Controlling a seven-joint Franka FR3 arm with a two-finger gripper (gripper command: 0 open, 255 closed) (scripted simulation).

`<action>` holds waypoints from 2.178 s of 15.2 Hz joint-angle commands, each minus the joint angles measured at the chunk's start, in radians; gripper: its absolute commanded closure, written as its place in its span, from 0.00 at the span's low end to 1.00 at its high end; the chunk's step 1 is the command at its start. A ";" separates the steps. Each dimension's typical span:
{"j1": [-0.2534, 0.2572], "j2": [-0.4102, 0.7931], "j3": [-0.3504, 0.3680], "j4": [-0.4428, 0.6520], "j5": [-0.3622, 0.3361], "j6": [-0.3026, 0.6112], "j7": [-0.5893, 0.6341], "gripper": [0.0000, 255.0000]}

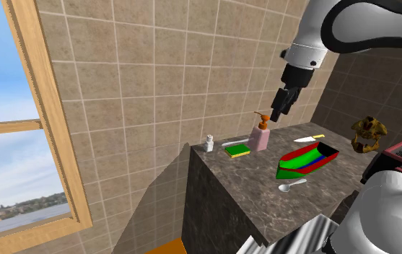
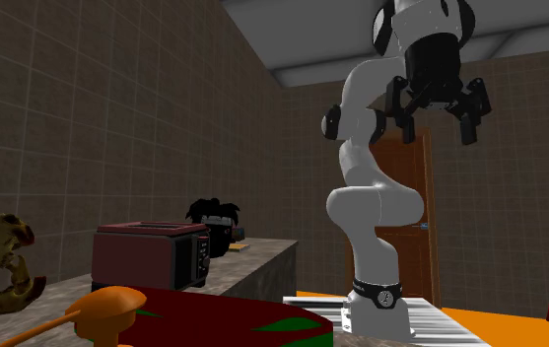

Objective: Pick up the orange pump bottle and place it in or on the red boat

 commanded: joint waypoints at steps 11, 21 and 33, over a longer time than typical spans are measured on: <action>-0.049 0.282 -0.170 0.110 -0.099 0.111 -0.204 0.00; -0.085 0.632 -0.311 0.335 -0.108 0.182 -0.410 0.00; -0.200 1.129 -0.389 0.786 0.000 0.153 -0.654 0.00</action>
